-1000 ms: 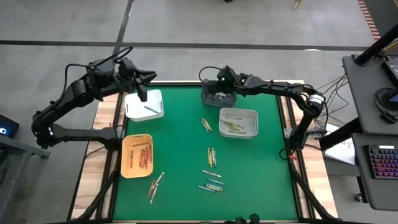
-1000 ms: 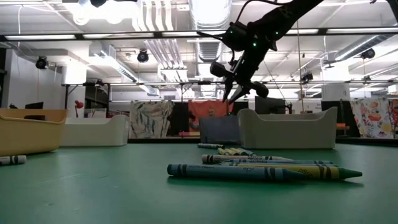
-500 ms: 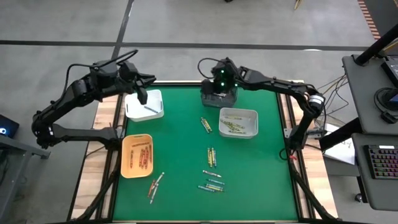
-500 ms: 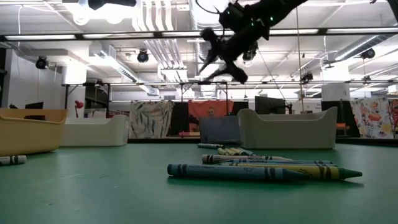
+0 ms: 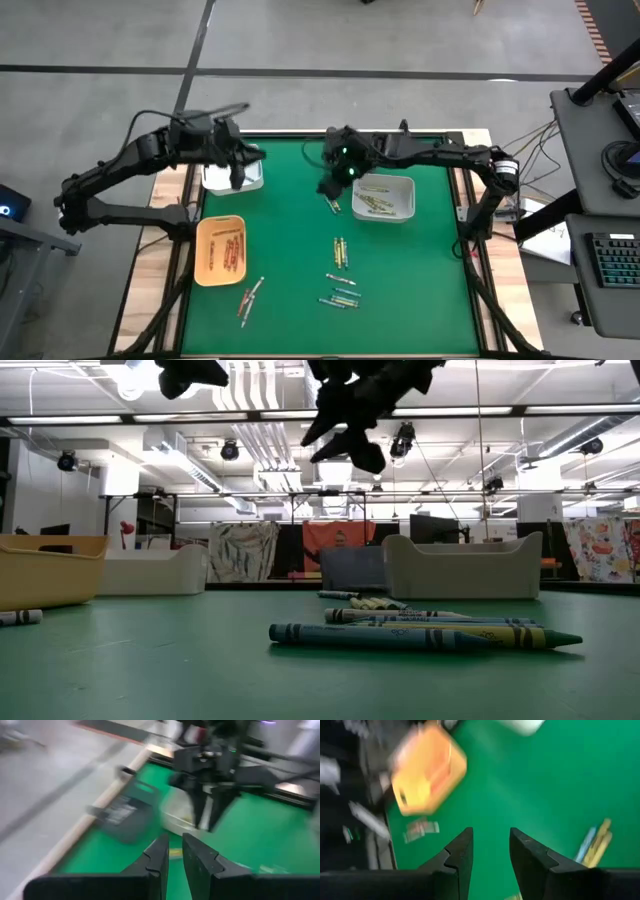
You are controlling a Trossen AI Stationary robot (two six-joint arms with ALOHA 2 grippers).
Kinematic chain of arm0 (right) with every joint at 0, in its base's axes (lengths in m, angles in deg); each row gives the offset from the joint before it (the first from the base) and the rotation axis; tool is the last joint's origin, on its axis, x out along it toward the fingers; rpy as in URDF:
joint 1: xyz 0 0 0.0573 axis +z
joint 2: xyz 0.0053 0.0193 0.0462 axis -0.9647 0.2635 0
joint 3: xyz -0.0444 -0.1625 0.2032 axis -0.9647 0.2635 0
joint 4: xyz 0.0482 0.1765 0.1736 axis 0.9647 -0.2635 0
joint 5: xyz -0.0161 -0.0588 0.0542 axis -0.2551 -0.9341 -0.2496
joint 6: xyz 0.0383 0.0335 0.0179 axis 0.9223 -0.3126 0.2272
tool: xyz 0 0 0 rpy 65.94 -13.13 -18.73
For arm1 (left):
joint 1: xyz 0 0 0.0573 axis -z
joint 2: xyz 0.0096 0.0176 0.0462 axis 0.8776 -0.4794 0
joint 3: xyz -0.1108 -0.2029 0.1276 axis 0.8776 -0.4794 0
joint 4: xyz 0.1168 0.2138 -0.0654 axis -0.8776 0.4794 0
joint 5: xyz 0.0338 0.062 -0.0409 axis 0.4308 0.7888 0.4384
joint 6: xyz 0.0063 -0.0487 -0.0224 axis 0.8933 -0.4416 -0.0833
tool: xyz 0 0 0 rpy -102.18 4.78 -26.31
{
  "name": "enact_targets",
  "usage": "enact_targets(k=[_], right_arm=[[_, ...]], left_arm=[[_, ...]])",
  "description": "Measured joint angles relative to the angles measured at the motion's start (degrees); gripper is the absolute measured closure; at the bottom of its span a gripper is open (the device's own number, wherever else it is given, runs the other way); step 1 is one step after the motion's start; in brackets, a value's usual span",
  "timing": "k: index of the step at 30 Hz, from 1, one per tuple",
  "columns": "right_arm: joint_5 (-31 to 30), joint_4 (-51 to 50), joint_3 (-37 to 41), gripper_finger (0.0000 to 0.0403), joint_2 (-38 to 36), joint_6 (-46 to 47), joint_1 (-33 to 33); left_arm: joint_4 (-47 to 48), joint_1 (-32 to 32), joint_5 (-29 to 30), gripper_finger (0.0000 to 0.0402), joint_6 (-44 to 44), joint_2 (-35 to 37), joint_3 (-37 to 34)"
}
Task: Sort crayons
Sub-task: Put the white crayon into the black bin
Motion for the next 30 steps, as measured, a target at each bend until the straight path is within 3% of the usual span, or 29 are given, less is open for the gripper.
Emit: enact_targets(k=[4, 9, 15, 21, 26, 30], right_arm=[[-0.1, -11.23, -0.06, 0.0289, 0.0, -8.68, 3.18], [-2.41, -28.03, -0.06, 0.0289, -0.23, -12.95, 9.42], [-7.95, -34.74, 0.08, 0.0291, -2.82, -14.84, 19.48], [-10.95, -28.57, 4.92, 0.0291, -7.42, -19.39, 28.81], [-12.22, -13.0, 15.89, 0.0291, -12.96, -22.36, 31.26], [-14.63, 1.42, 26.34, 0.0291, -17.07, -24.31, 31.14]], left_arm=[[-0.13, 8.13, -0.22, 0.0365, -5.25, 0.83, -3.93], [-3.52, 20.46, 8.26, 0.0365, -16.77, -0.21, -6.29], [-9.66, 35.58, 18.97, 0.0365, -28.07, -3.94, -6.41], [-13.06, 47.87, 30.33, 0.0365, -30.65, -10.73, -6.39], [-12.76, 49.85, 31.65, 0.0365, -29.45, -16.65, -5.96], [-12.64, 49.86, 30.37, 0.0365, -22.52, -20.84, -5.98]])
